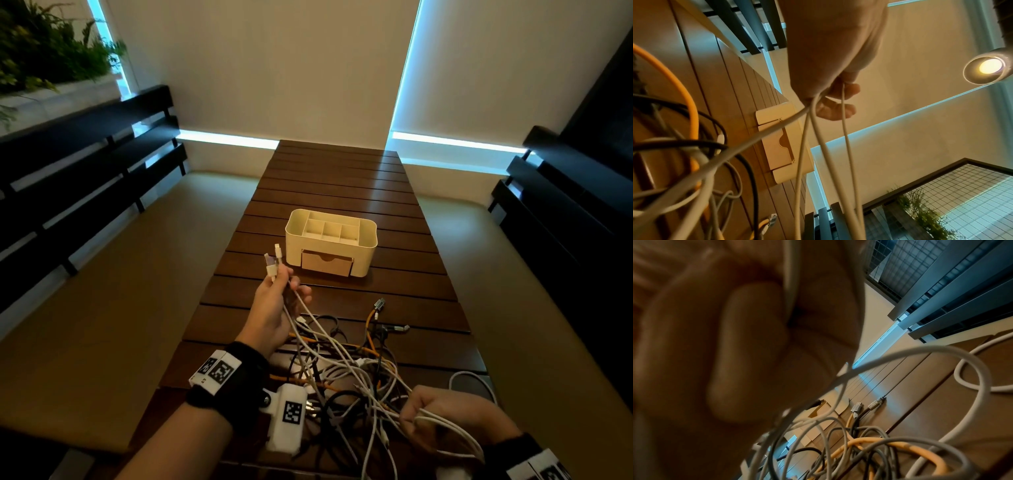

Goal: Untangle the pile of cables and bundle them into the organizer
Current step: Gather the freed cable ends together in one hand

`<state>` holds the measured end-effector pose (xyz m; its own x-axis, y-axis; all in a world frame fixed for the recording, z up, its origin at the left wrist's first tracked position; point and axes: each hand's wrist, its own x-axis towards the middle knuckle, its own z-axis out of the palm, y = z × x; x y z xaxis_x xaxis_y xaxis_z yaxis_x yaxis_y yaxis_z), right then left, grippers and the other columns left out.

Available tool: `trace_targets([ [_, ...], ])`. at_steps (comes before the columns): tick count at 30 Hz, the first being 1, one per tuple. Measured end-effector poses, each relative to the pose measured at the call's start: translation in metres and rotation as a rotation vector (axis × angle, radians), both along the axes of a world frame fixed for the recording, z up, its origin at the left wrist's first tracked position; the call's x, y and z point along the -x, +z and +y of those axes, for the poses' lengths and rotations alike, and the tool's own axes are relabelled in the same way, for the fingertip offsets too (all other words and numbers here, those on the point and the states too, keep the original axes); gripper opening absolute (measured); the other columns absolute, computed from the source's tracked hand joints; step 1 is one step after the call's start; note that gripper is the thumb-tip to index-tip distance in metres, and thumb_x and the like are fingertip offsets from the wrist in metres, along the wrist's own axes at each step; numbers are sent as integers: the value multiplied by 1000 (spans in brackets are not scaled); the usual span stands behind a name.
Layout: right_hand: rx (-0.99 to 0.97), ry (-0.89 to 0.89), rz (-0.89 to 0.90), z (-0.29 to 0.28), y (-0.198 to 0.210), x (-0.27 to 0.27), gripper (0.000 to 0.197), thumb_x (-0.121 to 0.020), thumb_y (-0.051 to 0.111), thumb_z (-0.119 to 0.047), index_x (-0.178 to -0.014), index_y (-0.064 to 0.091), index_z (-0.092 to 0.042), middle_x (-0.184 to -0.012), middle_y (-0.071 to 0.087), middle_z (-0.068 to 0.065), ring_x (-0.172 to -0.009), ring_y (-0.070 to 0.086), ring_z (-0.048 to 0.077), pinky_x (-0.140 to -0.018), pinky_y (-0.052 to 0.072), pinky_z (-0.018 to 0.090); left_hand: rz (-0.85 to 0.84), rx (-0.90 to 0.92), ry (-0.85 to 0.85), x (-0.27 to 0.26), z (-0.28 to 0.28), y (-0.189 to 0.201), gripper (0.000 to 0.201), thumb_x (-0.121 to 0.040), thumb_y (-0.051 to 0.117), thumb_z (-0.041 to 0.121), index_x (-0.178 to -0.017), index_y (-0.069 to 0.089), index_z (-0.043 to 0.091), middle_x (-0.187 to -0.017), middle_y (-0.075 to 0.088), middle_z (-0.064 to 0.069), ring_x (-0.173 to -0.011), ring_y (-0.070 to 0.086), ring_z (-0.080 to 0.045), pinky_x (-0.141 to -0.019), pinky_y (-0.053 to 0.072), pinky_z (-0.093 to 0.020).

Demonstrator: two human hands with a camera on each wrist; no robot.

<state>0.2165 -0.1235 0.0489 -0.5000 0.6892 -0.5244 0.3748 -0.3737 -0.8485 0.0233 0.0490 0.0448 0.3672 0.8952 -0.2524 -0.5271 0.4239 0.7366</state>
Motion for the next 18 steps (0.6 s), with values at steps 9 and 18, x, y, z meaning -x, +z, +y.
trace_targets([
  [9,-135,17,-173,-11,-7,-11,17,-69,63,-29,-85,65,-26,-78,63,-11,-73,57,5,-72,45,23,-5,-98,-73,-4,-5,7,24,-100,37,31,-84,49,18,-49,34,9,-34,23,-2,-35,17,-16],
  [18,-257,-368,-225,-40,39,-53,73,-79,39,24,-112,62,-37,-121,59,-18,-120,52,4,-96,46,25,97,-279,-143,5,-23,20,16,-98,39,29,-87,47,20,-55,33,8,-36,23,-2,-37,15,-18],
])
